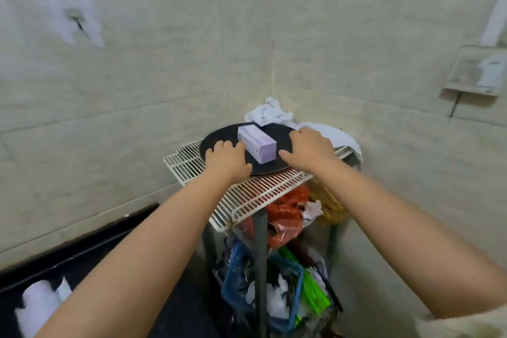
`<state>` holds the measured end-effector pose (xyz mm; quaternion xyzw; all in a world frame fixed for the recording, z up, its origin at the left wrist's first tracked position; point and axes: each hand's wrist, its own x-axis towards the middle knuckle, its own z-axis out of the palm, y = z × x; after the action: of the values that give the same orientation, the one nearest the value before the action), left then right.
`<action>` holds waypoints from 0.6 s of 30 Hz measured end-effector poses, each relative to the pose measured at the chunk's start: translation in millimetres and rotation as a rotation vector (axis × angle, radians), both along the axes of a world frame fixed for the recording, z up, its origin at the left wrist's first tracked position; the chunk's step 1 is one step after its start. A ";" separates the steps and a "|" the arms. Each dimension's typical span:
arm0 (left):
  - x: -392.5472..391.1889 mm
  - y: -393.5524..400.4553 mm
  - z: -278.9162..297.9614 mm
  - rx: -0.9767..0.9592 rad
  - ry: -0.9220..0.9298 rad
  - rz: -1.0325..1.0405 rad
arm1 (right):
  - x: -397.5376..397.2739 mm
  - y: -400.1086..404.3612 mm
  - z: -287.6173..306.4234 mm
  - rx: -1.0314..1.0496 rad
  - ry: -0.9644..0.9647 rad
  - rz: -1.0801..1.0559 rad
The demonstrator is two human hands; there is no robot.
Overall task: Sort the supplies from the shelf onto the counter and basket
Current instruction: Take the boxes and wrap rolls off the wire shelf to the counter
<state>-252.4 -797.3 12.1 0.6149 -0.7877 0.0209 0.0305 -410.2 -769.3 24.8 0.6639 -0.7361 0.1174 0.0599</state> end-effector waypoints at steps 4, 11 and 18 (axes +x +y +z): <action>-16.4 -31.5 2.6 0.027 -0.005 0.055 | -13.5 -46.4 -5.1 0.058 -0.073 0.042; -14.0 -109.8 -0.3 0.045 -0.016 0.156 | -6.4 -139.7 -19.4 0.154 -0.107 0.100; -4.7 -156.2 -31.8 0.104 0.008 0.256 | 9.3 -203.3 -68.7 0.181 -0.147 0.109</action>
<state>-257.1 -953.5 -19.7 0.7112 -0.7027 -0.0189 -0.0012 -400.8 -972.6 -43.8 0.6952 -0.7089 0.1017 -0.0608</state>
